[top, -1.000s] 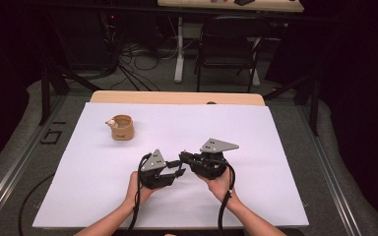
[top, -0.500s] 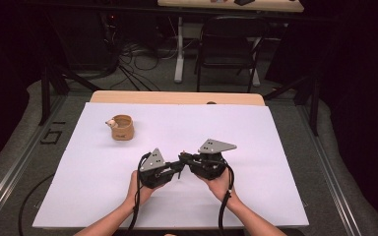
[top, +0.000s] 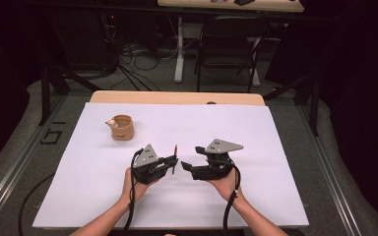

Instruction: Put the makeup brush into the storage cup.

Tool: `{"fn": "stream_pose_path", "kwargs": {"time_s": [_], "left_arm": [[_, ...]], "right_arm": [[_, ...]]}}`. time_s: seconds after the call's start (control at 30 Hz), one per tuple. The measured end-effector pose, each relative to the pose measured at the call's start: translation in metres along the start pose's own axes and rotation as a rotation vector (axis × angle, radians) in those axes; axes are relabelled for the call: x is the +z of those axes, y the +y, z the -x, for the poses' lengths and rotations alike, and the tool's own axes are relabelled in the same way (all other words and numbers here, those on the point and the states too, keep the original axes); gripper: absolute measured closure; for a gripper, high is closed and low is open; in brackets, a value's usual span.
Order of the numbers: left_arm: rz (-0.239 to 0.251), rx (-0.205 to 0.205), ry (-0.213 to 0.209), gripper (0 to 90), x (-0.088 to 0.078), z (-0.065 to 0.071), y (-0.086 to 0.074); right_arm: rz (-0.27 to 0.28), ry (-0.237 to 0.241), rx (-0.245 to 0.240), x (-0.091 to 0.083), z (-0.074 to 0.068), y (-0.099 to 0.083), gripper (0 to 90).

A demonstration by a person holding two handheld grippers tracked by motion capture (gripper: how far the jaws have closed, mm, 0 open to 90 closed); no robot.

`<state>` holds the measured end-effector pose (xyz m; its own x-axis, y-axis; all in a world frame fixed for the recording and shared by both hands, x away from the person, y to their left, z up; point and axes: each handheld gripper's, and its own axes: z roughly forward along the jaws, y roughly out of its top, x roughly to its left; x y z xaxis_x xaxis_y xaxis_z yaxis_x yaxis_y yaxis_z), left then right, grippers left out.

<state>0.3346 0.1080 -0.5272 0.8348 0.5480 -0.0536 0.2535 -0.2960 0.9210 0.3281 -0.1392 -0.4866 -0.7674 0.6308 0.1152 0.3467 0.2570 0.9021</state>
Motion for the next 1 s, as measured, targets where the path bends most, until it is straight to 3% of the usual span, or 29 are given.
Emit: {"fn": "stream_pose_path", "kwargs": {"time_s": [0.27, 0.43, 1.0], "left_arm": [[0.012, -0.006, 0.039, 83.2, -0.01, -0.01, 0.001], [0.022, -0.009, 0.066, 83.2, -0.019, -0.019, 0.0], [0.028, -0.016, 0.144, 83.2, -0.039, -0.04, -0.004]], "right_arm": [[-0.009, -0.022, -0.001, -0.007, 0.013, -0.007, 13.4], [-0.008, -0.079, -0.036, -0.014, 0.018, -0.011, 5.4], [-0.021, -0.154, -0.079, -0.032, 0.032, -0.019, 2.0]]}}
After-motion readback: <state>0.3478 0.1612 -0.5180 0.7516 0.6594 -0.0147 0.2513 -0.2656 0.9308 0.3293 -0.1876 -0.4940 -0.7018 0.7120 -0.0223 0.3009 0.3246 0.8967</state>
